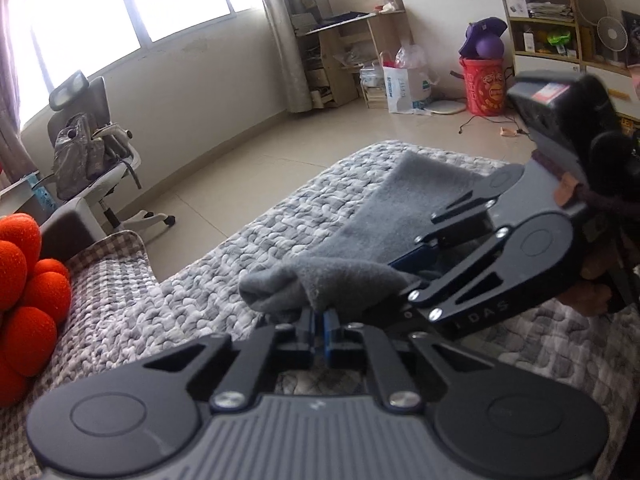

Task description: Fold clothes

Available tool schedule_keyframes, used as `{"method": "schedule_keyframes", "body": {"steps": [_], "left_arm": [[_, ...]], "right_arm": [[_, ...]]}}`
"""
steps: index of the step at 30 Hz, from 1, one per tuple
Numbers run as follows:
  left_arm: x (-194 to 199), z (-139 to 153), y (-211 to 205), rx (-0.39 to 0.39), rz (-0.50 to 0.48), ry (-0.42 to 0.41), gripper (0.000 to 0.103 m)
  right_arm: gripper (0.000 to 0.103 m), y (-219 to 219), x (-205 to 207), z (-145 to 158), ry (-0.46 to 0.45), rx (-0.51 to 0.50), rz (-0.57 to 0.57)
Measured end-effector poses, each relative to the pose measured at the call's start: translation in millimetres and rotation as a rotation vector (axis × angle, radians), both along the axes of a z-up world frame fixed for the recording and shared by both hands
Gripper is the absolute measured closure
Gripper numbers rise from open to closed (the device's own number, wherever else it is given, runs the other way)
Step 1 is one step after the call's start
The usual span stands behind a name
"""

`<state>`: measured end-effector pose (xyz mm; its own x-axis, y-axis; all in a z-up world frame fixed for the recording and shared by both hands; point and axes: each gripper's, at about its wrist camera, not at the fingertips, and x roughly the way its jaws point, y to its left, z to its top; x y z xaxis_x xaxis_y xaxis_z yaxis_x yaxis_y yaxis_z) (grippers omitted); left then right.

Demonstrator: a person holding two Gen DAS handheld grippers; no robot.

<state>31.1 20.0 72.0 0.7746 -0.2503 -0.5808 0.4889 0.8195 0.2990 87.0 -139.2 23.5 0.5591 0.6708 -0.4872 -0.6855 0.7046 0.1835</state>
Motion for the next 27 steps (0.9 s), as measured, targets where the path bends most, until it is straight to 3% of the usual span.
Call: {"method": "schedule_keyframes", "body": {"steps": [9,10,11,13,20,27], "left_arm": [[-13,2,10,-0.028,-0.008,-0.016,0.099],[-13,-1,11,-0.026,-0.01,-0.011,0.09],[-13,-5,12,-0.023,-0.014,-0.004,0.069],[-11,-13,12,-0.007,-0.018,0.0,0.048],[8,-34,10,0.087,-0.01,-0.025,0.048],[8,-31,19,0.073,-0.048,-0.07,0.051]], "right_arm": [[0.065,-2,0,1,0.006,0.0,0.005],[0.065,-2,0,1,0.008,0.002,0.005],[0.065,-3,0,1,0.01,0.004,0.004],[0.065,-3,1,1,0.014,0.007,0.003],[0.065,-2,-1,2,0.01,0.002,0.005],[0.065,-2,-2,1,0.008,0.002,0.002]]}}
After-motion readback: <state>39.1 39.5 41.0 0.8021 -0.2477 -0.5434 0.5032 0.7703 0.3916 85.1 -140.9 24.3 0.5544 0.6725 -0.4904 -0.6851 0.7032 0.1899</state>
